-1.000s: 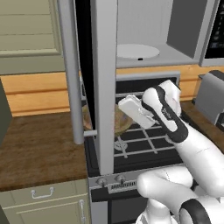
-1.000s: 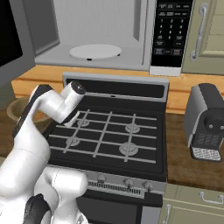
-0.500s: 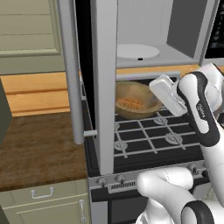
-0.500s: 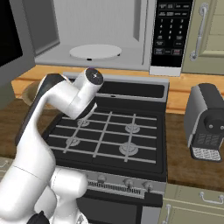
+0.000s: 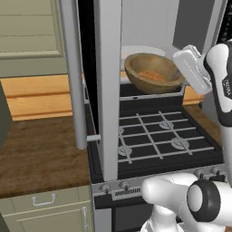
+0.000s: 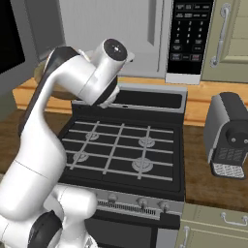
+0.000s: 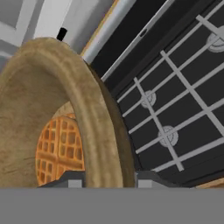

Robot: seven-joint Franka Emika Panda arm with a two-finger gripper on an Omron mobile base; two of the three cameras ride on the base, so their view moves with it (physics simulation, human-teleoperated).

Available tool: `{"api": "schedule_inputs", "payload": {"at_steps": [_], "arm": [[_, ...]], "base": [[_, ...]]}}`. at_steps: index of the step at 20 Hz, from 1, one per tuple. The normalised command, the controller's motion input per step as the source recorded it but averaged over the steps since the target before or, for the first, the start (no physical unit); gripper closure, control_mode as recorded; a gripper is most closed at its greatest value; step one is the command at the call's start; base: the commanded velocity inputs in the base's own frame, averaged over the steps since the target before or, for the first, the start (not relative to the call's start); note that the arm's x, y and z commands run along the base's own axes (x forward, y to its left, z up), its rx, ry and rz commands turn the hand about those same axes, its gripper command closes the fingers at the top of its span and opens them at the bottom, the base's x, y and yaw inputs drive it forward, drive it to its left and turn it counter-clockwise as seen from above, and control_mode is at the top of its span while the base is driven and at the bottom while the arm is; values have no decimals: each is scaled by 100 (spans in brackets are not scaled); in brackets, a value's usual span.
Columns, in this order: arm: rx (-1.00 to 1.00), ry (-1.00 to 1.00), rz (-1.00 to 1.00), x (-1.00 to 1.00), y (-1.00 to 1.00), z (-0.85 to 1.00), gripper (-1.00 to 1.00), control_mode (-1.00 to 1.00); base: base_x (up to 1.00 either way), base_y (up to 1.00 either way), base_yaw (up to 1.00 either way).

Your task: Open the microwave, place the bowl with waffle inside the microwave, then close the microwave door and turn it on.

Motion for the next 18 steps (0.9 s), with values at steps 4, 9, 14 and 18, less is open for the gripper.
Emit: {"api": "schedule_inputs", "payload": {"at_steps": [4, 9, 14, 18], "arm": [[1, -3, -7, 35, -9, 74, 100, -100], [0, 0, -15, 87, 5, 25, 100, -100], [0, 0, -15, 99, 19, 4, 100, -100], [0, 2, -13, 100, 27, -1, 100, -100]], "base": [[0, 0, 0], [0, 0, 0], [0, 0, 0], [0, 0, 0]]}}
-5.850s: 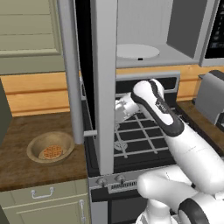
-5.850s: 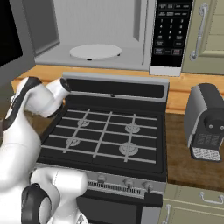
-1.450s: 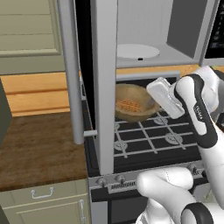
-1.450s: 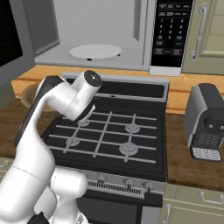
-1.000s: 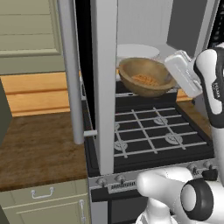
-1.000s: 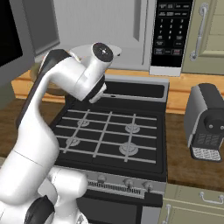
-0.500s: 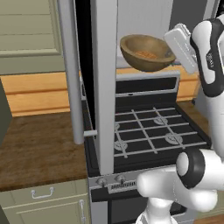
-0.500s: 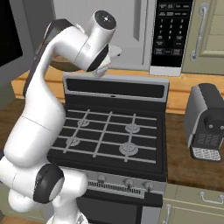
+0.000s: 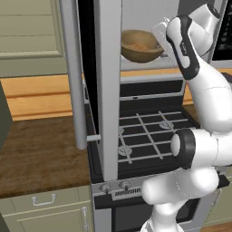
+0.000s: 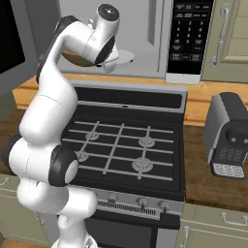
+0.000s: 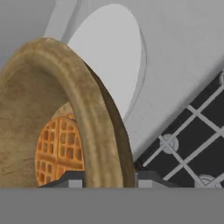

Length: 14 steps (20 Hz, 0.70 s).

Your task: Open the microwave, place the bowl with waffle inside the microwave, then close the microwave door and turn it on.

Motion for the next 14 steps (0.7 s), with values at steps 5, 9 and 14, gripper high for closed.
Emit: {"api": "schedule_inputs", "payload": {"at_steps": [5, 9, 14], "arm": [[0, 7, -12, 100, 15, -1, 100, -100], [0, 11, -12, 100, 0, -2, 100, -100], [0, 10, -14, 100, -1, -13, 100, -100]], "base": [[0, 0, 0], [0, 0, 0], [0, 0, 0]]}}
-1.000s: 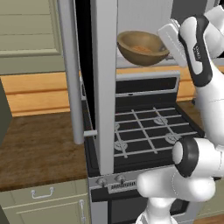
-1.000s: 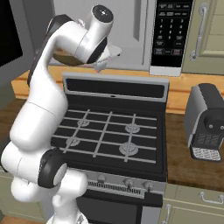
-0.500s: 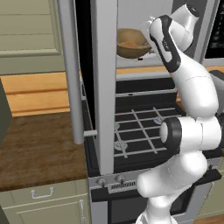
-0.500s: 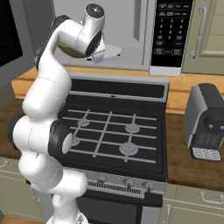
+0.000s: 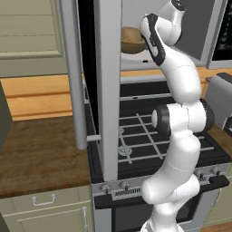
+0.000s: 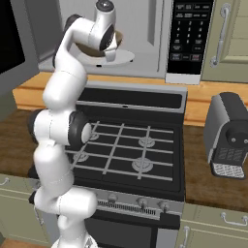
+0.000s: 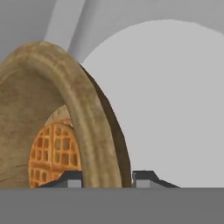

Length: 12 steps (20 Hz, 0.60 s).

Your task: Open the microwave, place the bowl with waffle inside the microwave, then close the microwave door and turn it on.

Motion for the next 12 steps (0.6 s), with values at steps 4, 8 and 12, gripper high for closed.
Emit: {"api": "schedule_inputs", "payload": {"at_steps": [4, 8, 12], "arm": [[0, 6, -16, 80, -3, -28, 100, -100], [0, 1, -11, 53, -9, -28, 100, -100], [0, 0, -6, 33, -1, -47, -100, -100]], "base": [[0, 0, 0], [0, 0, 0], [0, 0, 0]]}}
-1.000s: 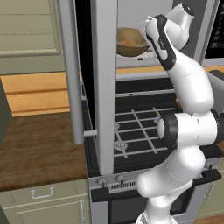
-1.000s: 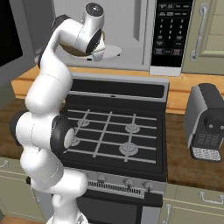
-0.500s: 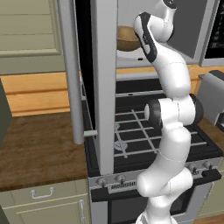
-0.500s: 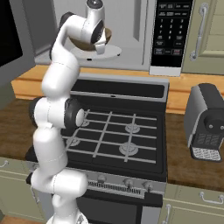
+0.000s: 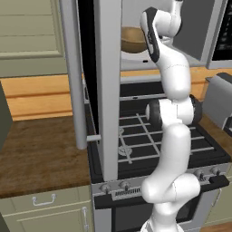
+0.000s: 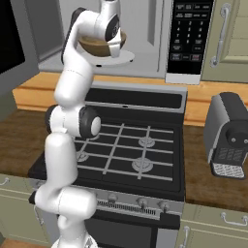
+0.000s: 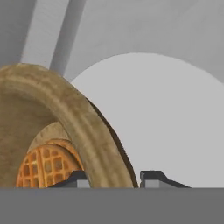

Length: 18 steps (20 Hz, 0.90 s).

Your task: Open the microwave, place the bowl with waffle inside the microwave, then close the microwave door and turn it on.

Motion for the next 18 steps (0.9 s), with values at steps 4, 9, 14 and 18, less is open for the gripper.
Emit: {"api": "schedule_inputs", "payload": {"at_steps": [4, 9, 14, 18], "arm": [[5, -4, 0, 10, -3, -53, -100, -100], [16, -35, 0, -49, -18, -36, -100, -100], [9, -57, 0, -97, -2, -44, -100, -100], [2, -53, 0, -100, 0, -56, -100, -100]], "base": [[0, 0, 0], [0, 0, 0], [0, 0, 0], [0, 0, 0]]}}
